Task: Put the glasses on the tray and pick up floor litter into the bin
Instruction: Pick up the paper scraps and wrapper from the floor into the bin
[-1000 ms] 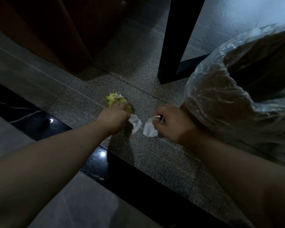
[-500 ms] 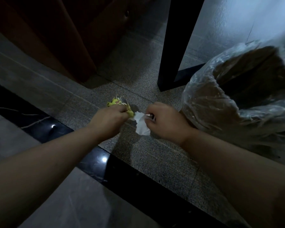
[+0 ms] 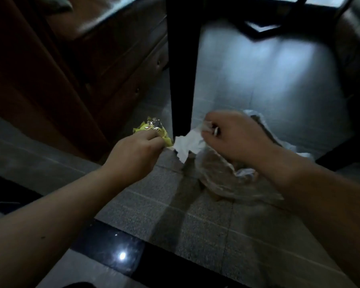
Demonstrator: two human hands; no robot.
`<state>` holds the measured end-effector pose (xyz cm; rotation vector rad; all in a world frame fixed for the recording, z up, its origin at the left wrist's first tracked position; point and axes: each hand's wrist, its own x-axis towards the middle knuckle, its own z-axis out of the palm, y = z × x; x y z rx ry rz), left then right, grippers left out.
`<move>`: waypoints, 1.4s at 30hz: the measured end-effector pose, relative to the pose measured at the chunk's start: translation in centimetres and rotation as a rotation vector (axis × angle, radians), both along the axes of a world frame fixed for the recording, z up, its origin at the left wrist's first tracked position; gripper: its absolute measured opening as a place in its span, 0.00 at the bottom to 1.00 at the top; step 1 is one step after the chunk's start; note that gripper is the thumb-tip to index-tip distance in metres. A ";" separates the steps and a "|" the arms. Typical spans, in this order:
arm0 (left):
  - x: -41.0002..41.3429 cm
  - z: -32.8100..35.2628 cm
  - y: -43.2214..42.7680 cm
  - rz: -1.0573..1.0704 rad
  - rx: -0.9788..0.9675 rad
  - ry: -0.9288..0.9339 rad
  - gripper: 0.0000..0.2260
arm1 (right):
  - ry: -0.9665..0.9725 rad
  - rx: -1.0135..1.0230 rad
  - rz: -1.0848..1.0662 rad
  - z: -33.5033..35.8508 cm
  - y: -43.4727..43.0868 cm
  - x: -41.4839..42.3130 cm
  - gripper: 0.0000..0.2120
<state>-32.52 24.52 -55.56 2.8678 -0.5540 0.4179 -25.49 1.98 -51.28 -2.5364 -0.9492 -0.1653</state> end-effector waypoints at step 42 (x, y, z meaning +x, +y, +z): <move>8.1 -1.5 -17.1 -0.086 0.058 0.176 0.29 | 0.166 0.010 -0.373 -3.9 -15.3 3.6 0.29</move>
